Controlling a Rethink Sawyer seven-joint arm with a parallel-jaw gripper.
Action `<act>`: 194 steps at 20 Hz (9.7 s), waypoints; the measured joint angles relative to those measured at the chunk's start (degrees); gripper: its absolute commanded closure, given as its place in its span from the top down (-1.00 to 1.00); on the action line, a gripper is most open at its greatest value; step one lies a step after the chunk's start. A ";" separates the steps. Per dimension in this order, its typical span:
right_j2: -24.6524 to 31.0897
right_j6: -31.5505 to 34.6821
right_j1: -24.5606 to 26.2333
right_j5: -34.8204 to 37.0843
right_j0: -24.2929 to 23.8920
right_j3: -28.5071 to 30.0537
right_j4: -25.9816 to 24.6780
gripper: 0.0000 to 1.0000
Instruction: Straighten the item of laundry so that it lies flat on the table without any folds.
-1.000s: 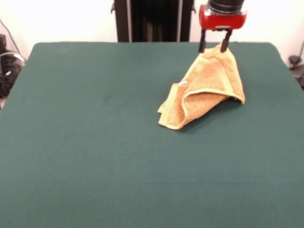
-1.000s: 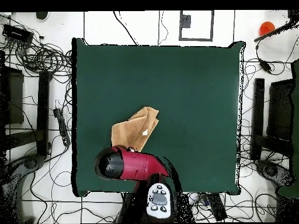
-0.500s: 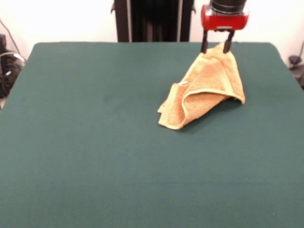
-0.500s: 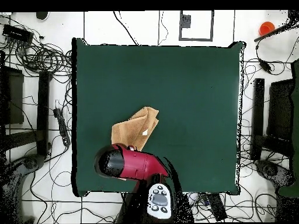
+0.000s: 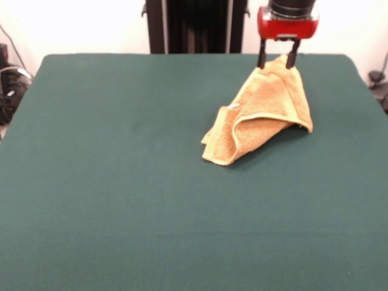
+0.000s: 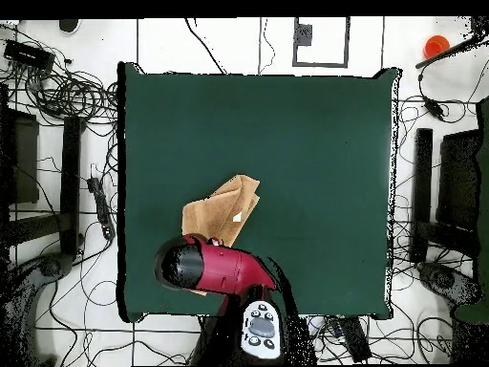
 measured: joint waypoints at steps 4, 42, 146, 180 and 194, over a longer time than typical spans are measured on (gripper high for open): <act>-0.07 0.00 -0.01 0.00 0.00 0.00 -0.01 1.00; -0.04 0.00 5.16 -0.01 -0.25 -1.10 0.00 1.00; -0.34 0.04 8.14 -1.78 2.03 -4.91 9.32 1.00; -0.31 0.04 5.72 -2.17 1.82 -4.88 10.08 -1.00; -1.00 0.04 5.15 -2.17 2.35 -4.88 10.08 -1.00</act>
